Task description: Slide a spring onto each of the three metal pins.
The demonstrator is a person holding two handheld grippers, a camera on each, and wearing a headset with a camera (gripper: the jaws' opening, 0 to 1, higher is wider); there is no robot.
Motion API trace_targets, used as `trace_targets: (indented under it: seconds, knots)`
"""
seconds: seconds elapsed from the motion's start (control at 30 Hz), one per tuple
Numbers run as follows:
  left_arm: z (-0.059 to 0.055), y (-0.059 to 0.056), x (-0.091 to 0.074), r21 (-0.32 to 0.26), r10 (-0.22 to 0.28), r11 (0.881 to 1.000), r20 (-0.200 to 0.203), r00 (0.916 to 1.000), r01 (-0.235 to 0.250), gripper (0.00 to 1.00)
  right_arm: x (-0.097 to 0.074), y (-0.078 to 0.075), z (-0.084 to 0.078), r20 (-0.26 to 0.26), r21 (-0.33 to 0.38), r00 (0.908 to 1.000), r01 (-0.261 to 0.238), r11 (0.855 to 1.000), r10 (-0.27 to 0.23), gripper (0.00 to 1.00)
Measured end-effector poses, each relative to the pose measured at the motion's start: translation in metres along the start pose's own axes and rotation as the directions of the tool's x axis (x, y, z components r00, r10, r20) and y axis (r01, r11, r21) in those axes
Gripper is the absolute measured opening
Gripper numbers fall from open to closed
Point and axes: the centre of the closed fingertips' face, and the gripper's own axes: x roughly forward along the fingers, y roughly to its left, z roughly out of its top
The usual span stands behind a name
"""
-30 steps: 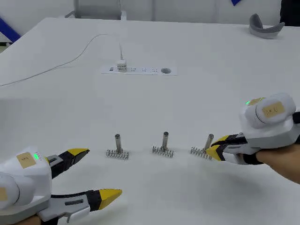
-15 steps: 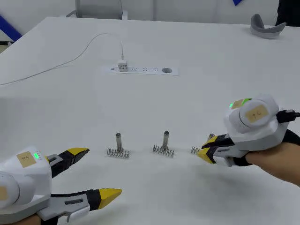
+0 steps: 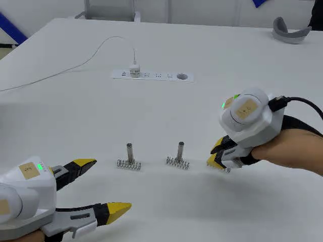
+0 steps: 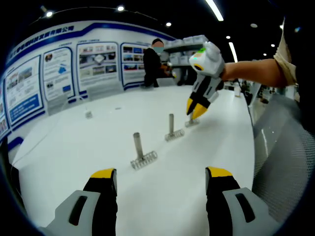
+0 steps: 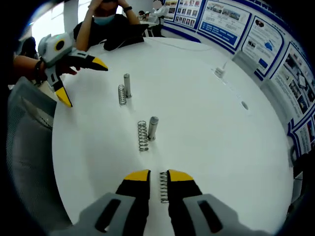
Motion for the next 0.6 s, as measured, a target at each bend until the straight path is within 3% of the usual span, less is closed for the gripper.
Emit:
trace_targets:
  seconds: [0.23, 0.4, 0.6]
  knots:
    - [-0.002, 0.001, -0.001, -0.003, 0.004, 1.000, -0.004, 1.0000, -0.004, 0.74, 0.009, 0.002, 0.000, -0.068, -0.036, 0.9971, -0.037, 0.999, 0.034, 0.15]
    - [-0.003, 0.000, -0.001, -0.005, 0.002, 1.000, -0.004, 1.0000, -0.002, 0.74, 0.016, 0.001, -0.008, -0.156, -0.094, 0.9872, -0.048, 0.994, 0.033, 0.16]
    - [-0.005, -0.001, -0.001, -0.008, 0.004, 1.000, -0.008, 1.0000, -0.004, 0.74, 0.020, 0.001, -0.012, -0.196, -0.100, 0.9796, -0.064, 0.993, 0.043, 0.17]
